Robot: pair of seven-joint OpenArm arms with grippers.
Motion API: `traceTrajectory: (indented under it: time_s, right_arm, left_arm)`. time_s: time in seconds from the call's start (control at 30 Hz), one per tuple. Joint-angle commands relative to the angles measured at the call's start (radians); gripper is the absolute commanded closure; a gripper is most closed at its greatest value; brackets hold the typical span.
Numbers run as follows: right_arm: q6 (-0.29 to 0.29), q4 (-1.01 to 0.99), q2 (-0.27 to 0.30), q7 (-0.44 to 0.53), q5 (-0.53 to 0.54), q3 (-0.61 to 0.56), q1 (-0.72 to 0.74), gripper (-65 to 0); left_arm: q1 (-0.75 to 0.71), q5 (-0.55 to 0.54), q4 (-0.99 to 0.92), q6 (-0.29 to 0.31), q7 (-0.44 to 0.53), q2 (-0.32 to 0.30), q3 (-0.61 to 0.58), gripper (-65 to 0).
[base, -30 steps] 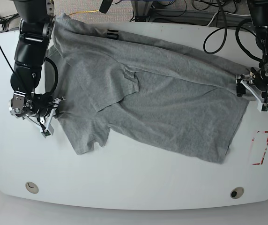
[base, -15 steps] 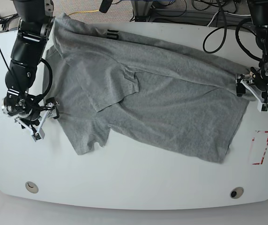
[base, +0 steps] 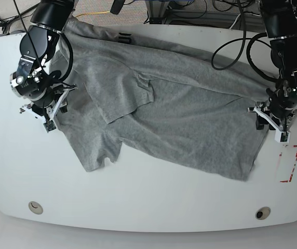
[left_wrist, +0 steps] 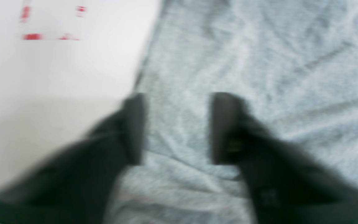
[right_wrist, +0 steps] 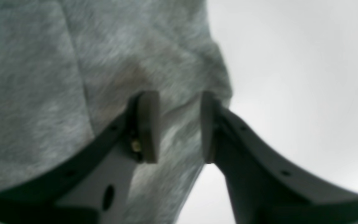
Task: Fold the T-shirt properly
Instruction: 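Move both grippers to the shirt's edge and grasp it, then release and reposition the right gripper along the shirt's side edge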
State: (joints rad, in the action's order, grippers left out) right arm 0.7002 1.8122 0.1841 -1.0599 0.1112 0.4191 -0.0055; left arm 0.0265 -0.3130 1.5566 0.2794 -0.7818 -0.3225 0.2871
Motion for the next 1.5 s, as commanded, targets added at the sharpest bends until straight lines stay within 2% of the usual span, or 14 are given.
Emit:
traceTrajectory:
  time_s: [0.0, 0.03, 0.1, 0.23, 0.33, 0.43, 0.63, 0.77, 1.13, 1.27, 1.33, 1.47]
  right_arm:
    - [-0.002, 0.064, -0.024, 0.007, 0.005, 0.004, -0.029, -13.2]
    - [-0.002, 0.080, -0.044, 0.005, 0.005, 0.004, -0.054, -10.9]
    - [-0.002, 0.103, -0.068, 0.005, 0.003, 0.004, -0.092, -10.1]
    - [-0.002, 0.123, -0.107, 0.005, 0.002, 0.004, -0.155, -9.4]
    - [-0.002, 0.119, -0.111, 0.005, 0.000, 0.004, -0.185, -8.2]
    - [-0.002, 0.093, -0.114, 0.007, -0.005, 0.004, -0.199, -1.9]
    - [-0.002, -0.010, -0.104, 0.016, -0.006, 0.017, -0.193, -1.3]
    - [-0.002, -0.099, -0.085, 0.051, -0.006, 0.025, -0.158, -1.3]
    - [-0.002, -0.328, 0.018, 0.083, 0.000, 0.019, -0.015, -1.4]
    - [-0.002, -0.394, 0.065, 0.088, -0.001, -0.050, 0.035, -1.4]
    - [-0.002, -0.412, 0.093, 0.089, 0.002, -0.095, 0.045, -1.4]
    - [-0.002, -0.415, 0.113, 0.114, 0.002, -0.104, 0.045, -1.4]
  left_arm:
    - [0.028, -0.002, 0.012, -0.001, 0.018, -0.005, 0.007, -13.1]
    - [0.028, -0.001, 0.009, -0.001, 0.018, 0.001, 0.005, -8.1]
    - [0.028, -0.001, 0.009, -0.001, 0.018, 0.001, 0.005, -4.6]
    - [0.022, -0.001, 0.006, -0.001, 0.018, -0.002, 0.002, -4.3]
    - [-0.003, 0.002, 0.006, -0.001, 0.018, -0.007, -0.022, -4.3]
    - [-0.015, 0.059, 0.006, -0.001, 0.018, 0.000, -0.036, -4.3]
    - [-0.064, 0.096, 0.006, -0.001, 0.018, 0.001, -0.056, -4.0]
    - [-0.093, 0.096, 0.006, -0.001, 0.017, 0.001, -0.053, -4.0]
    - [-0.193, 0.094, 0.014, -0.001, 0.012, 0.001, -0.052, -4.2]
    - [-0.230, 0.093, 0.018, -0.001, 0.012, 0.006, -0.052, -4.2]
    - [-0.239, 0.093, 0.018, -0.001, 0.011, 0.027, -0.052, -4.2]
    - [-0.257, 0.093, 0.048, -0.001, -0.029, 0.030, -0.052, -4.2]
